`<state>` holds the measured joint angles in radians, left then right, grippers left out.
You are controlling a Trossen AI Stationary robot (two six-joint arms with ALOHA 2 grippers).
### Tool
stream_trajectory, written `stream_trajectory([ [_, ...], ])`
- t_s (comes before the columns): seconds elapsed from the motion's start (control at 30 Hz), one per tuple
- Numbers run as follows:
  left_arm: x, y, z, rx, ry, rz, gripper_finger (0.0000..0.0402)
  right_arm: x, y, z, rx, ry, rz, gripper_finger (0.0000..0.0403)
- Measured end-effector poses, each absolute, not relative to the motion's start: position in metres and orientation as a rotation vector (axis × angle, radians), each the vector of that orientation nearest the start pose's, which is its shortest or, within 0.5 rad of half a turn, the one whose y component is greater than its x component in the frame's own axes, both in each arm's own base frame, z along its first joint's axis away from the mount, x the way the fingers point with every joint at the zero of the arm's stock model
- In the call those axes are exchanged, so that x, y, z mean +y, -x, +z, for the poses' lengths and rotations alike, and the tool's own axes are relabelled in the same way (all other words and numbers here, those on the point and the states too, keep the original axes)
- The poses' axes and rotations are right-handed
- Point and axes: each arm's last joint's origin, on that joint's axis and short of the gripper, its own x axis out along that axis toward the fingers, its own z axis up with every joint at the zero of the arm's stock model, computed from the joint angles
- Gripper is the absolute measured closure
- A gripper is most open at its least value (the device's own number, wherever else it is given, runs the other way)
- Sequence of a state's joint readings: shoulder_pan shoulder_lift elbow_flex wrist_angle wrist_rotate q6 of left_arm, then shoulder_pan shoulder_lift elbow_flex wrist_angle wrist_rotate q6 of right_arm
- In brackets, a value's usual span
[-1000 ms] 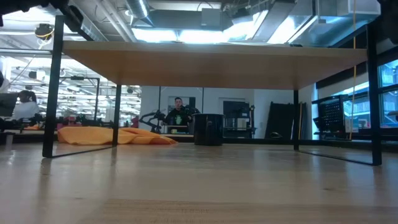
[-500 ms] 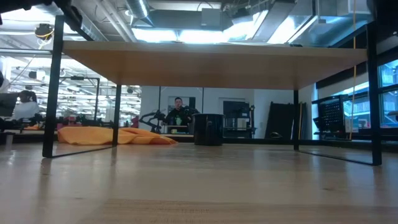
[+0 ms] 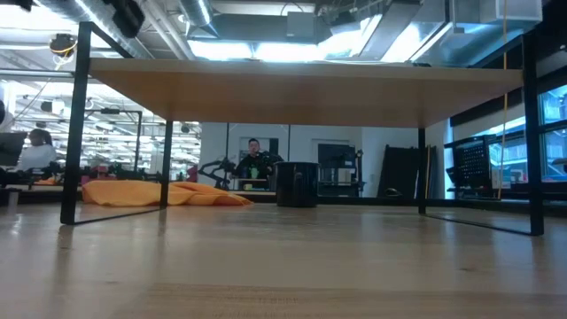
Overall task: Stack small to large cups/mugs on shelf
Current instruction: Put the blue cup on the shelf
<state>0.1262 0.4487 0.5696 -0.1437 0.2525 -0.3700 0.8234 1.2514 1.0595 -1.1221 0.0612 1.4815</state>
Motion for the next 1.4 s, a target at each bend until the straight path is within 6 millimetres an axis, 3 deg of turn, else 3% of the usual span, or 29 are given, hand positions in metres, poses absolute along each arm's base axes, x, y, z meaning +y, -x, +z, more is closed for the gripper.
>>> stream_trajectory([
  [0.2,0.004,-0.116,0.322,0.258,0.254,-0.086,0.0401,0.175,-0.159,0.255,1.341,-0.624,-0.335,0.0207],
  [0.67,-0.009,-0.116,0.325,0.245,0.091,-0.232,0.0401,0.195,-0.159,0.233,1.437,-0.547,-0.341,0.0207],
  [1.17,-0.007,-0.113,0.316,0.339,0.099,-0.176,0.0401,0.209,-0.169,0.203,1.474,-0.518,-0.463,0.0208],
  [1.4,-0.006,-0.113,0.316,0.337,0.089,-0.118,0.0401,0.207,-0.169,0.202,1.477,-0.47,-0.453,0.024],
])
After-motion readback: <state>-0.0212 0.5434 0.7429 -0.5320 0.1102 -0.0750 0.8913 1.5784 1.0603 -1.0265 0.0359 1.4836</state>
